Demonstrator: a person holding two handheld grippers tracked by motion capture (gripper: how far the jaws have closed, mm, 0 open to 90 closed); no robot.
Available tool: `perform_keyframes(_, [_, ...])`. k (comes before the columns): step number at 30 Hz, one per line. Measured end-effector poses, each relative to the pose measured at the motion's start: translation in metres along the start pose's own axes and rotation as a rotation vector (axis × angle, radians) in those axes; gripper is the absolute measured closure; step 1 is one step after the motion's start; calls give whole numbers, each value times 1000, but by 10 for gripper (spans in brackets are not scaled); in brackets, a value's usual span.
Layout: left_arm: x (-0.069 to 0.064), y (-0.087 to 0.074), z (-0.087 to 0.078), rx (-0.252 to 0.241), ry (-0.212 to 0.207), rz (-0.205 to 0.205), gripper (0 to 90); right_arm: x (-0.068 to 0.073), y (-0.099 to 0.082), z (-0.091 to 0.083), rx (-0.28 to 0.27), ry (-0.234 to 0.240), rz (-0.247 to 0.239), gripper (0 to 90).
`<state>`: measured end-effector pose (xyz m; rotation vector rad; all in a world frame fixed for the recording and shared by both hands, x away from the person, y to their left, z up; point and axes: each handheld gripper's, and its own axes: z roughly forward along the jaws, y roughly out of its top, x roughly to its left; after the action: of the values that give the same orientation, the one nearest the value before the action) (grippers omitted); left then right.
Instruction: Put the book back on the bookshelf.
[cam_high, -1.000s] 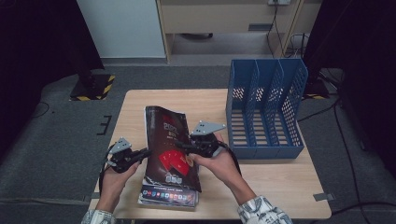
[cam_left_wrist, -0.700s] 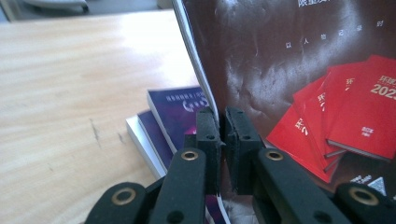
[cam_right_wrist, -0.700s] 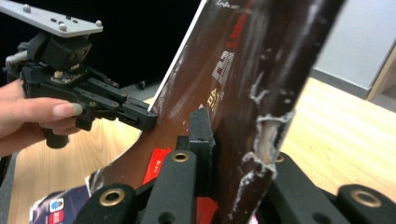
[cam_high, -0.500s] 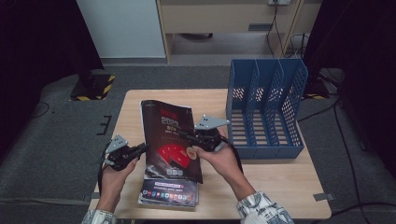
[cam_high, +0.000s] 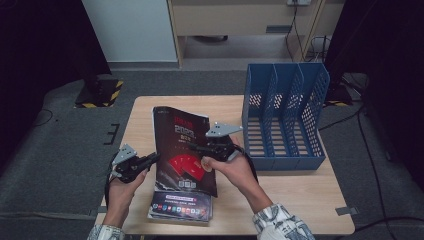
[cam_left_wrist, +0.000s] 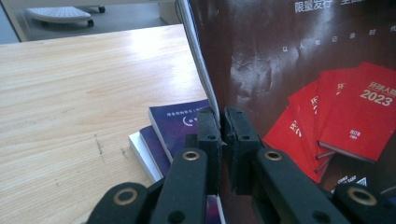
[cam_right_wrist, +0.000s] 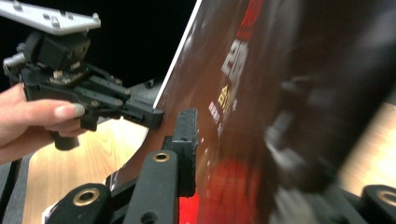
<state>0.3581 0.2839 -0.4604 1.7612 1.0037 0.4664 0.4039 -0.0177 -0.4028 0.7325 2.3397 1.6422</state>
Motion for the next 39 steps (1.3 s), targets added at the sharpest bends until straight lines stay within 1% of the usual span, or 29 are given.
perform_keyframes(1, [-1,1,0,3,5,6,853,2,0,3,8,-13,-13,714])
perform_keyframes(4, [-1,0,0,2,5,1,853,2,0,4,3,-14,-6,738])
perform_keyframes(5, [0,0,0,1,2,-1,852,1,0,4,2,-19,-6,774])
perform_keyframes(6, [0,0,0,-1,1,-4,852,1,0,4,2,-19,-6,774])
perform_keyframes(7, [0,0,0,-4,0,-5,851,0,0,3,1,-31,-12,821])
perform_keyframes(11, [0,0,1,-6,7,-11,843,0,1,2,0,-31,-14,844])
perform_keyframes(13, [0,-1,1,-15,20,-25,810,1,1,1,-11,-20,-9,866])
perform_keyframes(14, [0,-1,2,-20,25,-23,771,2,2,0,-22,-16,-17,870])
perform_keyframes(15, [-1,-2,2,-25,48,-13,708,3,3,0,-29,-14,-24,870])
perform_keyframes(16, [0,-2,2,-31,77,-13,590,4,5,-1,-36,-9,-33,871])
perform_keyframes(17, [1,-2,3,-32,92,-15,488,5,6,-1,-37,-11,-40,871])
perform_keyframes(18, [2,-2,3,-33,101,-20,346,5,9,-1,-39,-11,-47,871])
perform_keyframes(19, [4,-3,3,-35,114,-22,346,5,9,-1,-39,-11,-47,871])
perform_keyframes(20, [6,-5,4,-25,130,-20,285,4,10,-2,-42,-15,-50,871])
perform_keyframes(21, [8,-7,5,-3,141,-20,239,4,12,-2,-52,-18,-51,871])
perform_keyframes(22, [10,-9,7,13,146,-20,201,3,13,-3,-69,-20,-54,871])
perform_keyframes(23, [12,-13,8,36,154,-19,153,1,16,-5,-86,-34,-52,871])
perform_keyframes(25, [13,-14,8,41,156,-22,137,0,18,-6,-93,-40,-54,871])
perform_keyframes(26, [14,-15,9,50,165,-21,96,-2,22,-8,-104,-52,-59,871])
perform_keyframes(28, [15,-17,10,57,170,-13,48,-3,25,-9,-115,-65,-60,871])
perform_keyframes(29, [16,-18,10,68,174,-4,43,-4,27,-10,-120,-70,-60,871])
perform_keyframes(31, [16,-19,11,75,181,-2,43,-5,29,-10,-124,-78,-63,871])
perform_keyframes(34, [17,-22,13,91,183,-9,43,-7,34,-11,-137,-99,-65,871])
perform_keyframes(35, [18,-22,13,94,183,-13,43,-8,37,-11,-141,-123,-68,871])
perform_keyframes(36, [18,-23,13,96,182,-13,43,-8,37,-11,-141,-123,-68,871])
perform_keyframes(38, [19,-24,13,100,183,-13,44,-11,39,-12,-151,-138,-66,871])
perform_keyframes(39, [19,-25,13,103,185,-17,45,-13,40,-13,-159,-146,-57,871])
